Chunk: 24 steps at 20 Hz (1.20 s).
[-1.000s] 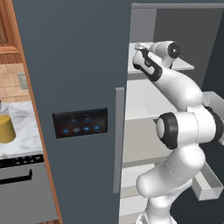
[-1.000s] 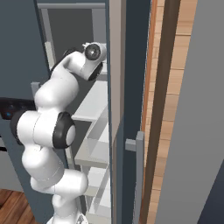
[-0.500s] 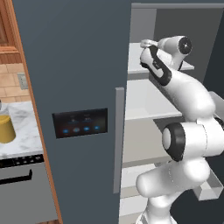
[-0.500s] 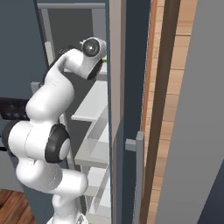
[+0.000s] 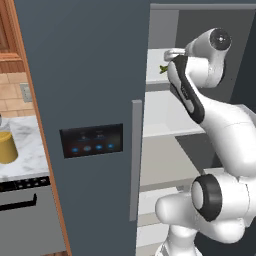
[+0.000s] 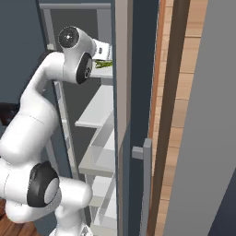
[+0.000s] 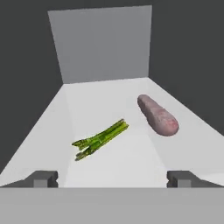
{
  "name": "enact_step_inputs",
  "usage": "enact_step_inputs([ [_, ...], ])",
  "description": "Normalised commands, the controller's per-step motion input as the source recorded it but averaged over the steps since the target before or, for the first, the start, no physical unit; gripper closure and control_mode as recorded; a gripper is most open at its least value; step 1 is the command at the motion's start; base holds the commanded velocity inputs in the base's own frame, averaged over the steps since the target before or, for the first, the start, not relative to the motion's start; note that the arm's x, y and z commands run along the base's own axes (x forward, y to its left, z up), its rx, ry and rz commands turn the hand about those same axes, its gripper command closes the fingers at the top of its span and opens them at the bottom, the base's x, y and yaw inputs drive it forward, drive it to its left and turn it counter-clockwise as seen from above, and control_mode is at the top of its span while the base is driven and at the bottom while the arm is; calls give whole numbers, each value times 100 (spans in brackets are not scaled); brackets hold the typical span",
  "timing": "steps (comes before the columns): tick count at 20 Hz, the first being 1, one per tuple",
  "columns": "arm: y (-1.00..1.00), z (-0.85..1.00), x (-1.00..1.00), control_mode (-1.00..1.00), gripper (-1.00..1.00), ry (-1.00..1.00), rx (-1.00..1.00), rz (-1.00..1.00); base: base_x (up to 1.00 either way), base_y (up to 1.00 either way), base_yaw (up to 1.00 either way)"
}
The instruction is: Move the salami and asparagus from the second highest shelf to the top shelf to make space. Then, place the pitcher from the counter on the cleared second highest shelf.
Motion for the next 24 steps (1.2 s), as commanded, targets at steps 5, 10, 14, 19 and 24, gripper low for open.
enact_step_inputs([
  [5, 3, -61, -100, -100, -100, -12, -5, 0, 0, 0, 0],
  [10, 0, -39, -100, -100, -100, -9, 0, 0, 0, 0, 0],
  [14, 5, -1, -100, -100, -100, 0, 5, 0, 0, 0, 0],
  [19, 19, 0, -99, -100, -100, 1, 2, 0, 0, 0, 0],
  [24, 16, 9, -63, -100, -100, 13, -1, 0, 0, 0, 0],
])
